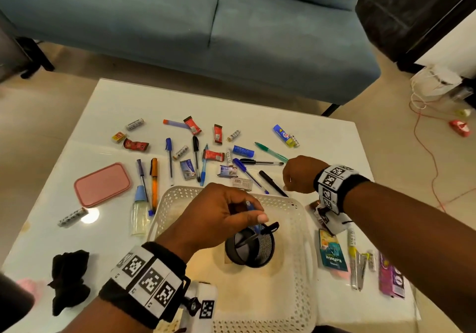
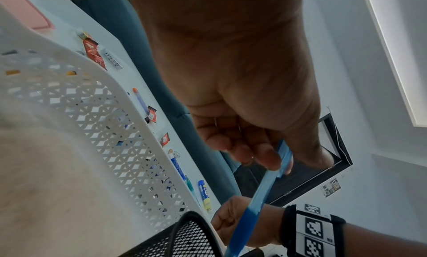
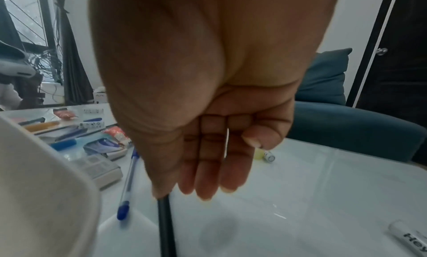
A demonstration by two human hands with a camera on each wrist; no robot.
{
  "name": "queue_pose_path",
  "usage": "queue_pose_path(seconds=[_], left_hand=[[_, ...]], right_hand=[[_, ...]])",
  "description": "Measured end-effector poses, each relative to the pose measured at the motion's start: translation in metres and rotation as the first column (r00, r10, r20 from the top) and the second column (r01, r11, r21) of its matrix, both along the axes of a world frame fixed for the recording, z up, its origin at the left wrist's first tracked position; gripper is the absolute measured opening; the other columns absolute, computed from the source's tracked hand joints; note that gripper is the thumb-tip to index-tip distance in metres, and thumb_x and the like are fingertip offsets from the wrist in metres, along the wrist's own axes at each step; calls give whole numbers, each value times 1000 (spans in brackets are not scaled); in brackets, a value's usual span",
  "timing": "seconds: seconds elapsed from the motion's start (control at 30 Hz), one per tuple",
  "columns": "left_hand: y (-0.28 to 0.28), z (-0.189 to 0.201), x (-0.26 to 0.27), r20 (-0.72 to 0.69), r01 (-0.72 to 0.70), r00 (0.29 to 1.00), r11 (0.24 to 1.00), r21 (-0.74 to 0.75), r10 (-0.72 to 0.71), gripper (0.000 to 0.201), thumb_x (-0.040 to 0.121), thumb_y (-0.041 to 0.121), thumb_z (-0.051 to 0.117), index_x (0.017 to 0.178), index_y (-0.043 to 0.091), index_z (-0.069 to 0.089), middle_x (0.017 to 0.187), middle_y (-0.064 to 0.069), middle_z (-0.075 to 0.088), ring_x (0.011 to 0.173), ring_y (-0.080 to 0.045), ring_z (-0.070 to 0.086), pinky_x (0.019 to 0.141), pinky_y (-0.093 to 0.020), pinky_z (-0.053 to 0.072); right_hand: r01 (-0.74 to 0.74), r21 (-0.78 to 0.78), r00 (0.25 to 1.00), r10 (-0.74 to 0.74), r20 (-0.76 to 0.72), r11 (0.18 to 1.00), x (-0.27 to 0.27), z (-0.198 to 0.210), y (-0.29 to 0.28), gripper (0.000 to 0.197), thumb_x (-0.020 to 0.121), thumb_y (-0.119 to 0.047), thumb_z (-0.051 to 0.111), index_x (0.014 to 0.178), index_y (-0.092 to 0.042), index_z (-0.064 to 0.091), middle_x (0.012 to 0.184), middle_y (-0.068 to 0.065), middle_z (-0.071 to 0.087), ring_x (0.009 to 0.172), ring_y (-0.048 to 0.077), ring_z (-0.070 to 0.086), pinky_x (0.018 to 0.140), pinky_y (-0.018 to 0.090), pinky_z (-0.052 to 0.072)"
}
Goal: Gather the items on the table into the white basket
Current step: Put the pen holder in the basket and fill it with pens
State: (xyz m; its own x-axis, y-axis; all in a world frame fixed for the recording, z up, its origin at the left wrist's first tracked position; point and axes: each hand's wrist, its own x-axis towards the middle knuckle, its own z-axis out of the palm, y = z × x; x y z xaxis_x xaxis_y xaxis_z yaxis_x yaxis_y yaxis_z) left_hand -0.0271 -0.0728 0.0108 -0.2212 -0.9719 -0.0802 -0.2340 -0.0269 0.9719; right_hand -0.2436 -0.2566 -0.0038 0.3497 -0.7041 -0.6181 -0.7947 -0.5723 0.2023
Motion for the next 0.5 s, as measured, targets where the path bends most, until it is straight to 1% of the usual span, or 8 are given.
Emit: queue_pose_path(seconds=[0.07,0.13,0.23,0.3,0.4,0.5], left_hand=[[-1,-4,-2,60,73,995,995,62,-77,19,81,50,77,91,34,81,79,4,76,73,-20,70,72,-49,58],[-2,-10,-2,133,119,982,987,106,-133,21,81,53,77,93,36,80,77,5,76,73,-19,70,72,-47,58],[-3,-18,-3,222,121,963,983,140,-150,18,81,50,79,94,38,80,72,7,74,66,-8,66,69,-39,57],[-3,-21,-2,247,101,959,982,158,-139,19,80,49,80,95,38,79,70,10,72,61,-1,61,66,-32,52],[-4,-22,-1,227,77,967,984,162,-113,27,78,52,81,101,38,76,70,14,69,62,2,59,65,-24,48],[-6,-19,0,147,28,988,990,138,-49,28,81,48,80,104,34,74,68,14,67,60,5,57,67,-22,45]], right_hand=[[-40,29,999,41,-30,999,3,-9,-4,40,90,-47,64,112,-13,69,115,5,66,102,24,61,82,31,47],[-67,29,996,69,-53,997,5,-19,-5,41,89,-48,66,111,-14,68,113,6,66,97,24,60,80,32,46],[-73,15,993,74,-87,997,7,-31,-4,42,86,-48,68,110,-13,67,109,6,67,91,23,60,77,32,47],[-84,9,993,85,-80,996,6,-38,-3,39,87,-46,67,108,-12,68,107,6,67,87,23,59,75,31,47],[-64,9,996,65,-64,998,4,-38,-3,34,89,-40,64,107,-11,67,107,7,67,86,23,57,75,30,46],[5,-16,1000,-4,22,1000,5,-19,-5,27,90,-38,61,99,-13,69,101,6,68,84,23,57,75,32,50]])
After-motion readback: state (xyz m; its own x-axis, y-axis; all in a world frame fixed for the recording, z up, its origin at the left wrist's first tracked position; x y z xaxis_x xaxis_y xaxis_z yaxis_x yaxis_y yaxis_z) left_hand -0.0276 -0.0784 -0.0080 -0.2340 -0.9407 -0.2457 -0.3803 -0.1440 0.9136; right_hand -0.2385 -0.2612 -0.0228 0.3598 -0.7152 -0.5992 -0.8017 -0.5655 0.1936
